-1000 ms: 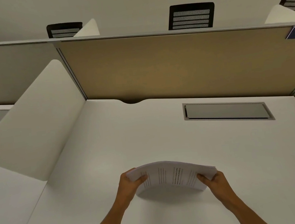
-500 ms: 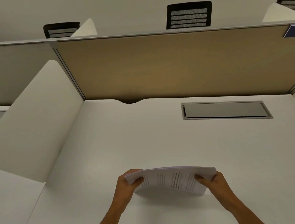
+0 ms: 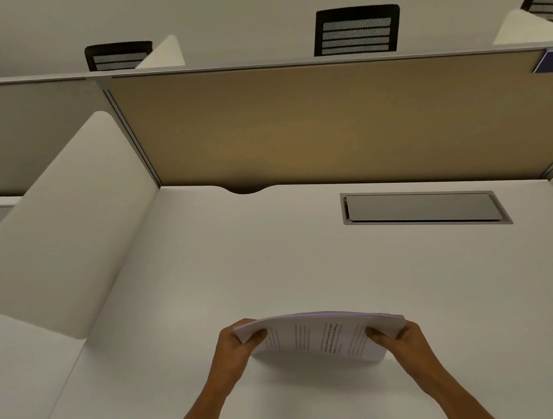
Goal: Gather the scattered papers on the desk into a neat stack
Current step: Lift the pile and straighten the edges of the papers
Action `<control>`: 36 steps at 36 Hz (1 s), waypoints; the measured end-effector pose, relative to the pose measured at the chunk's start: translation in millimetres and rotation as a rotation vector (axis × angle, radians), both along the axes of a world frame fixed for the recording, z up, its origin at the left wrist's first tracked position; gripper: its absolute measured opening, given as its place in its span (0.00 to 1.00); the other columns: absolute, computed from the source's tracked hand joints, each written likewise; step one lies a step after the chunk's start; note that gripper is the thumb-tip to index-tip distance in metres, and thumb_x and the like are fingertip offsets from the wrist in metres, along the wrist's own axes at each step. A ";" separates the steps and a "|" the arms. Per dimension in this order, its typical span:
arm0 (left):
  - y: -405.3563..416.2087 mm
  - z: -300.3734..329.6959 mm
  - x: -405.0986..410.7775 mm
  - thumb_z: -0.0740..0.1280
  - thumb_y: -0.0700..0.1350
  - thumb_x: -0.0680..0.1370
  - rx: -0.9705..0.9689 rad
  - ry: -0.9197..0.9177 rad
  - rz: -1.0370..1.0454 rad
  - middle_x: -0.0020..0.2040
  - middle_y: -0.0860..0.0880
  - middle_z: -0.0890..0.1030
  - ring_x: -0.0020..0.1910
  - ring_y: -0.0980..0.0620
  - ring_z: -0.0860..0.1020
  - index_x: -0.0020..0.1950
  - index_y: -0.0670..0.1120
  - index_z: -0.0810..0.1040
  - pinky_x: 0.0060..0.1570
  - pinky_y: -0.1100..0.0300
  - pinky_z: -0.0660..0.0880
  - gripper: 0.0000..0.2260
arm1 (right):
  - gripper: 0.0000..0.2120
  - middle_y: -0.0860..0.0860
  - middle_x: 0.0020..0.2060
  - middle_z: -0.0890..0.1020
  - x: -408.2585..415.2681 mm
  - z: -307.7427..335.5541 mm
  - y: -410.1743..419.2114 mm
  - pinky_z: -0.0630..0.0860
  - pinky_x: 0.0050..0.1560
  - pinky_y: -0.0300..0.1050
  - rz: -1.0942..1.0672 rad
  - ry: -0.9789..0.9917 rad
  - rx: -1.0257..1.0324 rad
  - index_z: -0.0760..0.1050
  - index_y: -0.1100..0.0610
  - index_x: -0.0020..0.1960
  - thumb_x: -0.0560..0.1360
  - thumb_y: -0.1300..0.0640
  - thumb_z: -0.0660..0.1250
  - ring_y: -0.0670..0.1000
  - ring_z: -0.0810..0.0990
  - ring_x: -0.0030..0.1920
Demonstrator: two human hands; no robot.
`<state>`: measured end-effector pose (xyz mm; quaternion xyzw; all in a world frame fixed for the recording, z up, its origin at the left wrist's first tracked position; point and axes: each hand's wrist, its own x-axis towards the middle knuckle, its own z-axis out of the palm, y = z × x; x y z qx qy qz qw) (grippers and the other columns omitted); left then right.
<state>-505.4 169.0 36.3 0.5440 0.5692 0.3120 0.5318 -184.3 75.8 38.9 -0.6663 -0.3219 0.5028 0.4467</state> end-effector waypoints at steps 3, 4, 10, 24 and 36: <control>-0.3 0.1 0.1 0.72 0.38 0.76 -0.004 -0.007 0.005 0.45 0.51 0.87 0.44 0.57 0.83 0.46 0.55 0.86 0.41 0.66 0.78 0.11 | 0.09 0.47 0.44 0.89 0.7 -0.4 0.4 0.80 0.39 0.35 -0.014 -0.020 -0.013 0.86 0.43 0.46 0.74 0.58 0.75 0.44 0.86 0.45; -0.6 0.6 0.0 0.72 0.37 0.76 -0.002 -0.016 0.010 0.45 0.51 0.87 0.44 0.57 0.83 0.47 0.55 0.86 0.41 0.67 0.78 0.12 | 0.11 0.46 0.43 0.89 0.6 0.5 1.1 0.80 0.38 0.34 -0.012 -0.029 -0.009 0.86 0.41 0.45 0.74 0.58 0.75 0.43 0.86 0.44; -2.8 6.3 -0.7 0.73 0.35 0.74 0.027 -0.050 0.019 0.45 0.51 0.87 0.45 0.57 0.84 0.46 0.54 0.86 0.41 0.68 0.79 0.12 | 0.13 0.47 0.45 0.89 2.5 7.6 1.7 0.79 0.40 0.31 0.010 -0.027 0.037 0.86 0.43 0.49 0.75 0.62 0.73 0.44 0.86 0.46; -5.1 3.3 5.2 0.72 0.36 0.75 -0.008 -0.001 0.017 0.43 0.53 0.87 0.41 0.60 0.83 0.42 0.59 0.86 0.39 0.70 0.77 0.16 | 0.14 0.45 0.43 0.89 -1.8 2.8 -1.0 0.80 0.38 0.31 -0.009 -0.030 0.005 0.87 0.42 0.45 0.75 0.62 0.73 0.43 0.86 0.44; -11.3 0.3 4.6 0.72 0.36 0.75 0.011 0.006 0.023 0.44 0.52 0.87 0.43 0.58 0.83 0.44 0.56 0.86 0.39 0.68 0.78 0.13 | 0.14 0.46 0.46 0.89 -5.8 1.3 -1.3 0.79 0.41 0.31 0.046 -0.046 0.025 0.86 0.42 0.50 0.75 0.62 0.73 0.43 0.86 0.48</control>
